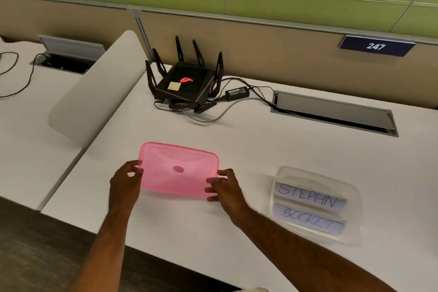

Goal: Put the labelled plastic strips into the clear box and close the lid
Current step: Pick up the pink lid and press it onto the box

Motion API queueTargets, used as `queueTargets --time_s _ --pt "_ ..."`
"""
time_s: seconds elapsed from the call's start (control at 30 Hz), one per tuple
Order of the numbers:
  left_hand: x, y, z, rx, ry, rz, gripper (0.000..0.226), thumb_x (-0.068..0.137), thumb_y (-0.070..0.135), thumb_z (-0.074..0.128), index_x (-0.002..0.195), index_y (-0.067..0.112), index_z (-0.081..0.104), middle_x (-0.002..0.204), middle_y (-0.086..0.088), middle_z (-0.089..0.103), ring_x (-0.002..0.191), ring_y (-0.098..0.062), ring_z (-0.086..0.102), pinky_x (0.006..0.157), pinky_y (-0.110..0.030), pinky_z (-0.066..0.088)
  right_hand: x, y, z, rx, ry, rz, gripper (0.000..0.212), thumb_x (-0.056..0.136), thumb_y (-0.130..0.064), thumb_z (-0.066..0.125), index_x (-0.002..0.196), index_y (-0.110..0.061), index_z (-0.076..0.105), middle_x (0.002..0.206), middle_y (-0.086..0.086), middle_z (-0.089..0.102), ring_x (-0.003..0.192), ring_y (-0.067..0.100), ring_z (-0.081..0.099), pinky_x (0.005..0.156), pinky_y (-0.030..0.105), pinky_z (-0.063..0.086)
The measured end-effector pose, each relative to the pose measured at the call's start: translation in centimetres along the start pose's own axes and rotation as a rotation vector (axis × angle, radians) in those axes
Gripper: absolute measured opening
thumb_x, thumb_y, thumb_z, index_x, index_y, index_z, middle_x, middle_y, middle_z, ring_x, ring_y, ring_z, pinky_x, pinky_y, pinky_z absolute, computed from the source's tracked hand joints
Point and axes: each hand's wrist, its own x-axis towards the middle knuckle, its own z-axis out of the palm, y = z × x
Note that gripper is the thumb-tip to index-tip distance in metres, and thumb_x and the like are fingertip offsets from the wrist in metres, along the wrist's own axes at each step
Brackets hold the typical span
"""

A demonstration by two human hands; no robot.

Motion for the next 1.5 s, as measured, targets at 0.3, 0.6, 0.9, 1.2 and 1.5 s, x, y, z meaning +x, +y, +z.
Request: queueTargets --time_s 0.3,0.6,0.9,1.2,1.5 --pt "-0.3 8.3 1.9 -0.113 0.064 0.233 0.012 0.094 0.018 0.067 0.102 0.025 0.07 0.093 0.011 0.073 0.081 0.009 0.065 0.069 -0.001 0.043 -1.3 -2.9 -6.0 0.263 0.011 -0.087 0.013 0.106 -0.023 0.048 0.101 -0.01 0.05 0.118 0.012 0.074 0.099 0.037 0.074 0.073 0.048 0.062" --pt "-2.4 13.9 5.2 -0.318 0.048 0.333 0.019 0.096 0.016 0.065 0.109 0.029 0.071 0.105 0.014 0.073 0.098 0.009 0.065 0.077 0.001 0.044 -2.6 -6.1 -11.7 0.344 0.11 -0.129 0.057 0.097 -0.057 0.053 0.114 -0.004 0.06 0.111 0.017 0.076 0.103 0.033 0.074 0.069 0.048 0.062" --pt "-5.2 19.2 8.6 -0.574 -0.131 0.415 0.015 0.094 0.017 0.07 0.11 0.018 0.07 0.102 0.015 0.075 0.098 -0.001 0.069 0.076 -0.01 0.052 -5.1 -9.4 -18.1 0.307 0.222 -0.245 0.04 0.085 -0.048 0.076 0.087 -0.012 0.059 0.102 0.019 0.076 0.092 0.031 0.074 0.069 0.043 0.062" --pt "-8.3 22.5 12.9 -0.712 -0.328 0.479 0.019 0.097 0.005 0.063 0.113 0.015 0.064 0.121 0.0 0.071 0.117 -0.018 0.066 0.094 -0.031 0.055 -8.2 -10.0 -23.7 0.355 0.271 -0.281 0.052 0.076 -0.034 0.084 0.116 -0.012 0.058 0.112 0.014 0.076 0.099 0.035 0.075 0.057 0.034 0.059" --pt "-10.4 24.3 16.6 -0.63 -0.464 0.504 0.032 0.1 0.007 0.058 0.124 0.028 0.063 0.135 0.015 0.063 0.12 -0.006 0.063 0.09 -0.013 0.05 -10.6 -8.4 -29.6 0.327 0.245 -0.245 0.046 0.091 -0.021 0.073 0.134 -0.026 0.061 0.117 0.014 0.074 0.095 0.039 0.075 0.064 0.036 0.061"
